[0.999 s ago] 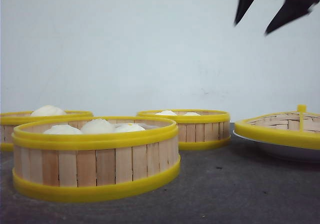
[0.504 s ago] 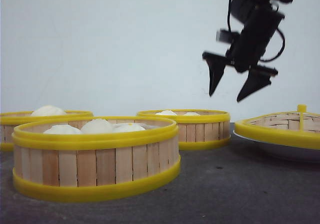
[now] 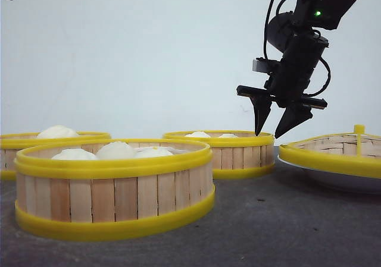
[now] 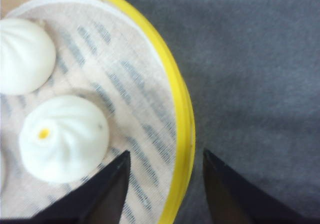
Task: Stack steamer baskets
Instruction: 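Reach the right gripper to the rim of the three-bun basket and grasp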
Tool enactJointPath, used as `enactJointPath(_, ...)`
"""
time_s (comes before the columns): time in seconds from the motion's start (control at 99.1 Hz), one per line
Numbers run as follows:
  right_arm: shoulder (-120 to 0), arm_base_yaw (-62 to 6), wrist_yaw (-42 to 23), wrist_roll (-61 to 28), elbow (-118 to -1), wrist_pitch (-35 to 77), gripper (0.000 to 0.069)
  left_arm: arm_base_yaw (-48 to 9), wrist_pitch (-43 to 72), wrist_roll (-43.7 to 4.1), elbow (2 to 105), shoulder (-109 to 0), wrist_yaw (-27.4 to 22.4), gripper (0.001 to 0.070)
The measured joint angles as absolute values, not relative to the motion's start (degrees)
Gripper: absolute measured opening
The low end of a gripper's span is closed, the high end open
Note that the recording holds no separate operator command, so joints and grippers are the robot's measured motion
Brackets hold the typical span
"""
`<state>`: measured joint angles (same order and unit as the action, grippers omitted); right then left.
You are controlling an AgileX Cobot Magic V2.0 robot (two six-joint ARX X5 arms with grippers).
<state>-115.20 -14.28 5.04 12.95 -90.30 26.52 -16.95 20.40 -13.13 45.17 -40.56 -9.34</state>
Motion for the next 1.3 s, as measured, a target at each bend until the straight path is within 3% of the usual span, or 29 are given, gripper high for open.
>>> enactJointPath(0.303,-117.16,-14.66,4.45,14.24,-90.59,26.89,0.0241,-16.95,20.40,-13.13,45.17,-40.56,-9.34,0.0388)
enactJointPath(0.484,-118.24,-15.07,3.09,15.77,-90.61,27.46,0.0074,-16.95,20.60,-13.10,45.17,-40.56,-9.34,0.0388)
enactJointPath(0.575,-118.24,-15.35,2.37,15.70,-90.65,27.29,0.0029,-16.95,20.60,-13.10,45.17,-40.56,-9.34,0.0388)
enactJointPath(0.948,-118.28,-15.64,-1.50,21.34,-90.85,23.79,0.0025,-16.97,21.45,-13.10,45.17,-39.70,-9.34,0.0388)
enactJointPath(1.301,-112.86,-15.18,1.43,22.63,-93.17,25.93,0.0025,-17.02,26.06,-12.88,45.17,-32.60,-9.34,0.0388)
